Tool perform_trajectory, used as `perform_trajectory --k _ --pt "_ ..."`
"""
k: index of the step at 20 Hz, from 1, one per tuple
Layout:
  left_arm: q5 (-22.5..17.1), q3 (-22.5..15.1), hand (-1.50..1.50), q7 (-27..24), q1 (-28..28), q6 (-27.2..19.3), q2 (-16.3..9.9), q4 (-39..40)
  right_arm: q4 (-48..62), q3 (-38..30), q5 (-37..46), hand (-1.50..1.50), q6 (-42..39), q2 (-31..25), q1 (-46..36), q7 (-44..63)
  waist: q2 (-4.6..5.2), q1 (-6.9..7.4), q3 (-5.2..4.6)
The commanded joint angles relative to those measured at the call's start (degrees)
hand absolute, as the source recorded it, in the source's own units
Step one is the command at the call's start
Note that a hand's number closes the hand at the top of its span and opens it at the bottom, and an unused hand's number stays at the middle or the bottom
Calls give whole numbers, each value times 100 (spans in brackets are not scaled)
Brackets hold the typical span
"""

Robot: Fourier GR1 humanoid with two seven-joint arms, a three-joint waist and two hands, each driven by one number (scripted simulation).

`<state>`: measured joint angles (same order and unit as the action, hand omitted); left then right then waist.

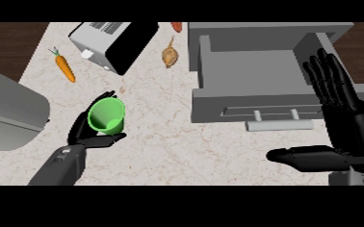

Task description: Pick up the cup, place it into the drawer and close the drawer

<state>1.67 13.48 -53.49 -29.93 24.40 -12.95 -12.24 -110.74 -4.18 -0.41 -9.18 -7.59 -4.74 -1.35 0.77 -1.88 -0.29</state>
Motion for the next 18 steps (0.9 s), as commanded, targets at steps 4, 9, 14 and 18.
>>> perform_trajectory --k 4,9,14,18 --pt "-125 -50 150 -403 -135 1328 211 -120 -45 -19 -56 -150 -145 -124 33 72 -15 -13 2" --pt "-260 -77 150 -634 161 1878 277 -315 230 98 175 -150 -28 75 217 -363 -6 61 4" --pt "-1069 836 150 -558 102 630 -59 -434 -10 -132 35 -150 -60 -91 246 -164 -43 64 12" --pt "-1156 966 150 -1035 323 54 215 -566 74 -81 72 -150 88 -26 -203 126 -38 115 11"
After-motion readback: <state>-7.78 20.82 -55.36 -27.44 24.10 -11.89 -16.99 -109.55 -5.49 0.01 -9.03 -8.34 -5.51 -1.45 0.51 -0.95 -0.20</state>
